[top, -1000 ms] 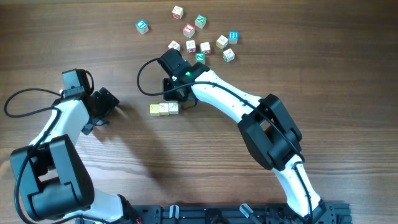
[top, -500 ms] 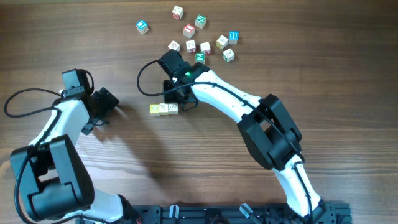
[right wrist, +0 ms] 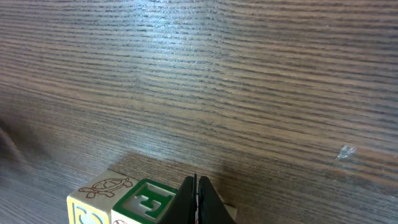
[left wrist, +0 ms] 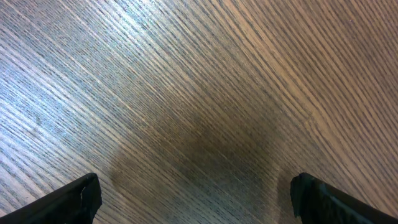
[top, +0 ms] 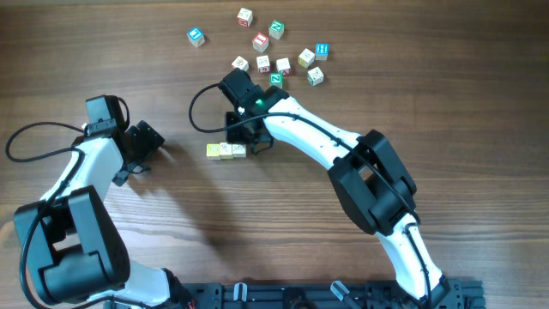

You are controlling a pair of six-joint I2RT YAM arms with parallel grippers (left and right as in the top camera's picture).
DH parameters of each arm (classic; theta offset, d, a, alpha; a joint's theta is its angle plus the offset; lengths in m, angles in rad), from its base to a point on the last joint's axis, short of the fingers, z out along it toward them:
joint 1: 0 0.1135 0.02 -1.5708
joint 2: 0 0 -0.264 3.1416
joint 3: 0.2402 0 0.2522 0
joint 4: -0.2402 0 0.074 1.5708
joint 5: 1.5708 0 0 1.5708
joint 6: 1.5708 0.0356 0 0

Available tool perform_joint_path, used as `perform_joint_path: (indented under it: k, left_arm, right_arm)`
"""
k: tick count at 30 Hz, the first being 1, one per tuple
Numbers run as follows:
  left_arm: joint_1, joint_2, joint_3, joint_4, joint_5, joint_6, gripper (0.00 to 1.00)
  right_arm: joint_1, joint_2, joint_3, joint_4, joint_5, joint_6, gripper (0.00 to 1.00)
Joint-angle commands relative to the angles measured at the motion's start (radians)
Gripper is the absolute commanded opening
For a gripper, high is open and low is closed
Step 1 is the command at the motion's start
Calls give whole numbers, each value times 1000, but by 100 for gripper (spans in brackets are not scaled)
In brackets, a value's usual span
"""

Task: Form a horizontal line

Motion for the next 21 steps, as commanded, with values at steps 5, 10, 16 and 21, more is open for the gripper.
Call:
perform_joint_path:
  k: [5,10,16,21]
  left_arm:
    - [2,7,-5,3,-9,-2,100]
    - [2,7,-5,2,-9,-2,100]
    - [2,7,-5,3,-9,-2,100]
    - [2,7,-5,3,-9,-2,100]
  right_arm:
    - [9,17,-7,-6,-32,11,4]
    - [9,17,-7,-9,-35,12,4]
    - [9,17,-7,-9,-22,12,4]
    - [9,17,-7,-8,36,14,4]
